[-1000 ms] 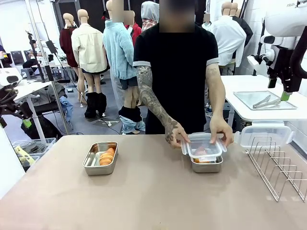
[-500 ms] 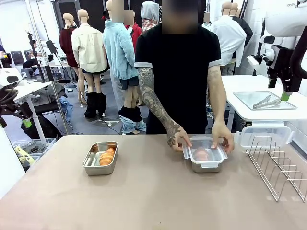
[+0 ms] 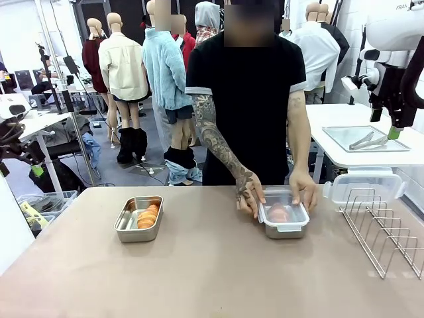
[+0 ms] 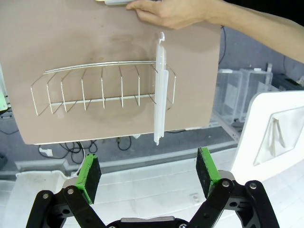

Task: Place the bread in airtight containers.
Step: Pick up one Airtight Container lid and hand it to the human.

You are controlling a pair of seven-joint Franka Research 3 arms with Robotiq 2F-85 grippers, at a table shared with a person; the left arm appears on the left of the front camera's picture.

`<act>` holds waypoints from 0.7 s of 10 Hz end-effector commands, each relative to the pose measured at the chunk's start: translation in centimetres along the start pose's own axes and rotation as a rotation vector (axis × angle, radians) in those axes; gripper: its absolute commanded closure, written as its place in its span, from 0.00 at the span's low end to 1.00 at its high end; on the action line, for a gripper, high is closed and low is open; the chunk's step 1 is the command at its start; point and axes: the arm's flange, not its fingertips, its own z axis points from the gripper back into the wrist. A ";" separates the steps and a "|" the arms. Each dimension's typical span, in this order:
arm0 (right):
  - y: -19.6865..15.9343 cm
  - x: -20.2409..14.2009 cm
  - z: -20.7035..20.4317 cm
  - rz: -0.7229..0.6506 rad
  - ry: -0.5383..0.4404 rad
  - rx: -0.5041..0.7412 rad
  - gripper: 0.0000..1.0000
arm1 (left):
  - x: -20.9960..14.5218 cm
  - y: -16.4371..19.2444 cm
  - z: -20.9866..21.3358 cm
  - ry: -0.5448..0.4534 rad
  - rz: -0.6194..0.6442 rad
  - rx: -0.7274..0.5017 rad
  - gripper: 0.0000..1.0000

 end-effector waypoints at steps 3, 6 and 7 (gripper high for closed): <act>0.2 -0.1 0.1 0.009 0.001 0.007 0.00 | -0.1 0.0 0.2 0.002 0.015 0.016 0.00; 0.2 -0.1 0.1 0.009 0.001 0.007 0.00 | -0.1 0.0 0.2 0.002 0.015 0.016 0.00; 0.2 -0.1 0.1 0.009 0.001 0.007 0.00 | -0.1 0.0 0.2 0.002 0.015 0.016 0.00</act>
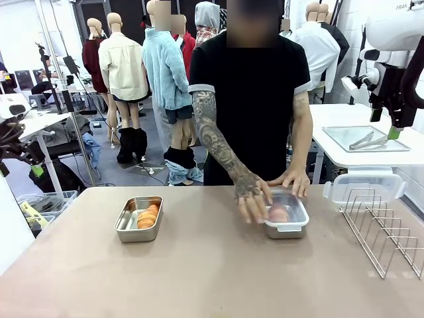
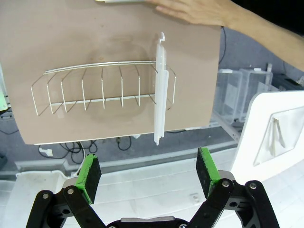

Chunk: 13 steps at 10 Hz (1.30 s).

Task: Place the bread in airtight containers.
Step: Pick up one Airtight Container lid and hand it to the human.

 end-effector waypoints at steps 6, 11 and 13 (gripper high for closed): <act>0.2 -0.1 0.1 0.009 0.001 0.007 0.00 | -0.1 0.0 0.2 0.002 0.015 0.016 0.00; 0.2 -0.1 0.1 0.009 0.001 0.007 0.00 | -0.1 0.0 0.2 0.002 0.015 0.016 0.00; 0.2 -0.1 0.1 0.009 0.001 0.007 0.00 | -0.1 0.0 0.2 0.002 0.015 0.016 0.00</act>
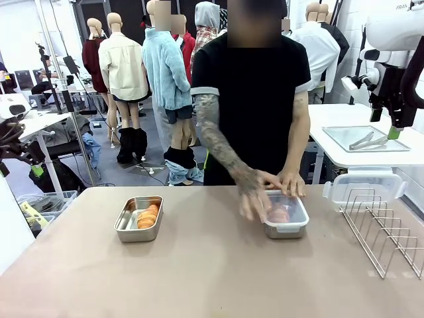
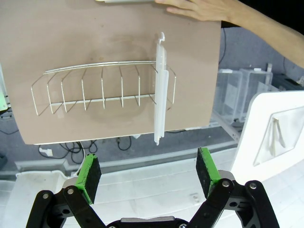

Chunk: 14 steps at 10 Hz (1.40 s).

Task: Place the bread in airtight containers.
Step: Pick up one Airtight Container lid and hand it to the human.

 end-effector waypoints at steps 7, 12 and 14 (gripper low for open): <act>0.2 -0.1 0.1 0.009 0.001 0.007 0.00 | -0.1 0.0 0.2 0.002 0.015 0.016 0.00; 0.2 -0.1 0.1 0.009 0.001 0.007 0.00 | -0.1 0.0 0.2 0.002 0.015 0.016 0.00; 0.0 0.0 0.0 0.000 0.000 0.000 0.00 | -0.1 0.0 0.2 0.002 0.015 0.016 0.00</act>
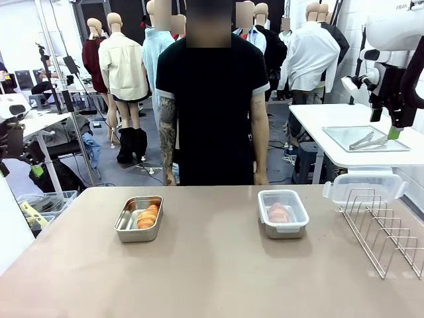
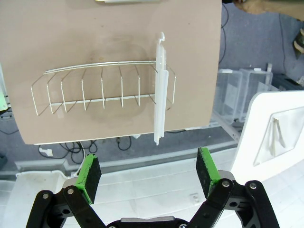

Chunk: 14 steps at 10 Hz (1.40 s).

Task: Place the bread in airtight containers.
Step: Pick up one Airtight Container lid and hand it to the human.

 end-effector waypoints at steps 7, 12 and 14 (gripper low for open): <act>-2.5 -0.8 -6.4 -0.039 -0.025 -0.017 0.00 | -0.1 0.0 0.2 0.002 0.015 0.016 0.00; -6.1 -2.4 -12.5 -0.033 -0.073 0.050 0.00 | -0.1 0.0 0.2 0.002 0.015 0.016 0.00; -6.8 -2.2 -14.3 -0.023 -0.113 0.132 0.00 | -0.1 0.0 0.2 0.002 0.015 0.016 0.00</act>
